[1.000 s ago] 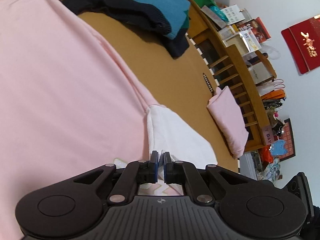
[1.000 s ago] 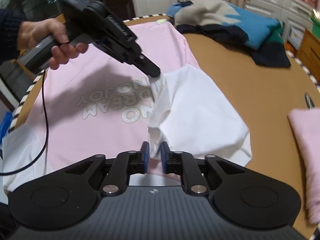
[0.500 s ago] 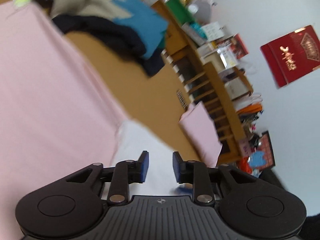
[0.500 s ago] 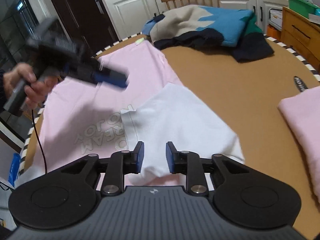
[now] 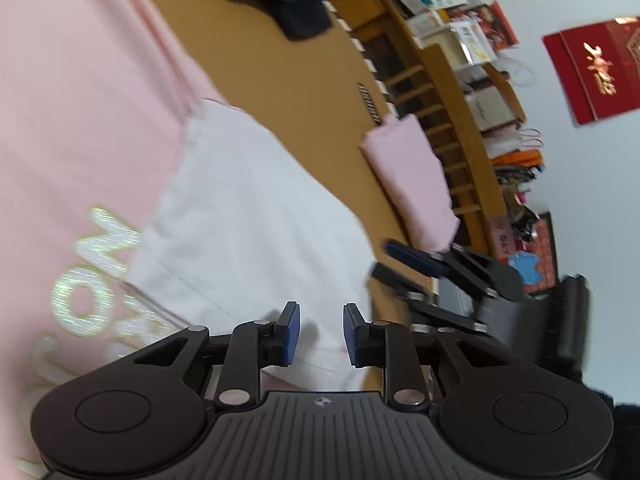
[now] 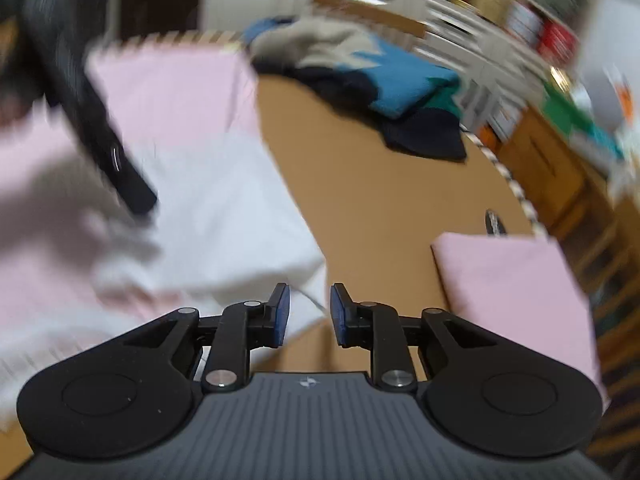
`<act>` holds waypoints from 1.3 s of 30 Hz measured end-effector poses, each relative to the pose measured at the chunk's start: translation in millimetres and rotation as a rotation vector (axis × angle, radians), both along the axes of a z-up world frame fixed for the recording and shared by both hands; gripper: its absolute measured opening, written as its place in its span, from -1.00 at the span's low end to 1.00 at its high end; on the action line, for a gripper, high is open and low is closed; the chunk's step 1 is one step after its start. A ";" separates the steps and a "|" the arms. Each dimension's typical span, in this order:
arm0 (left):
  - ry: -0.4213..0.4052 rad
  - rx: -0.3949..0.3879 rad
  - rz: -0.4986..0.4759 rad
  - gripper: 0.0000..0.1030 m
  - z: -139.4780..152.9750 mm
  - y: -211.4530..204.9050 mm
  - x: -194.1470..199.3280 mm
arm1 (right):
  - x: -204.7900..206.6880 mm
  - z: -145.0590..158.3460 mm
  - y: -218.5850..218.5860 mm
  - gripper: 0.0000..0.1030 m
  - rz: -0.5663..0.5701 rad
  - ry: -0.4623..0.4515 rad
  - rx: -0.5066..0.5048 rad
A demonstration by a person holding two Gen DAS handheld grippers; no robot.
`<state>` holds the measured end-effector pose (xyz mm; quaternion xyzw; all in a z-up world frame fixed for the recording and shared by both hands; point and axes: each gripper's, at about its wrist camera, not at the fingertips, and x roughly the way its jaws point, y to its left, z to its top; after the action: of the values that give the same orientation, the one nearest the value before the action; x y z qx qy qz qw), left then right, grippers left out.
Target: Fold clothes
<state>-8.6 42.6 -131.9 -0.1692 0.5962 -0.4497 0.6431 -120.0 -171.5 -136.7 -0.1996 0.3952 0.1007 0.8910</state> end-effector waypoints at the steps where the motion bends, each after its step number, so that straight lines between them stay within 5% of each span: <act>1: -0.004 -0.002 -0.011 -0.51 0.8 -4.5 -1.9 | 0.5 -4.6 3.2 -0.61 0.034 -0.004 -0.039; 8: -0.004 0.062 -0.063 -0.51 -6.6 -15.2 -10.0 | 9.1 -12.3 17.8 -0.62 0.172 -0.024 -0.195; 12: 0.027 0.074 -0.043 -0.55 -14.0 -10.8 -8.1 | 15.7 -13.5 18.4 -0.93 0.212 0.001 -0.226; 23: 0.036 0.094 -0.026 -0.72 -15.7 -8.4 -5.3 | 28.7 0.2 -34.1 -0.99 -0.045 0.054 -0.045; 28: 0.027 0.110 -0.007 -0.72 -12.8 -10.8 -7.1 | 22.9 20.5 -30.8 -0.87 -0.041 -0.016 0.139; 36: -0.021 0.151 0.041 -0.71 -3.3 -15.7 -15.5 | 25.6 4.7 -38.0 -0.84 -0.108 0.051 0.192; 39: -0.087 0.156 0.088 -0.32 12.1 -9.2 -25.5 | 13.3 25.6 -41.7 -0.80 -0.102 0.001 0.289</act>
<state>-34.1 33.4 -119.8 -0.1249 0.5931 -0.3801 0.6987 -106.6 -213.2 -111.1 -0.0488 0.3868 0.1114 0.9141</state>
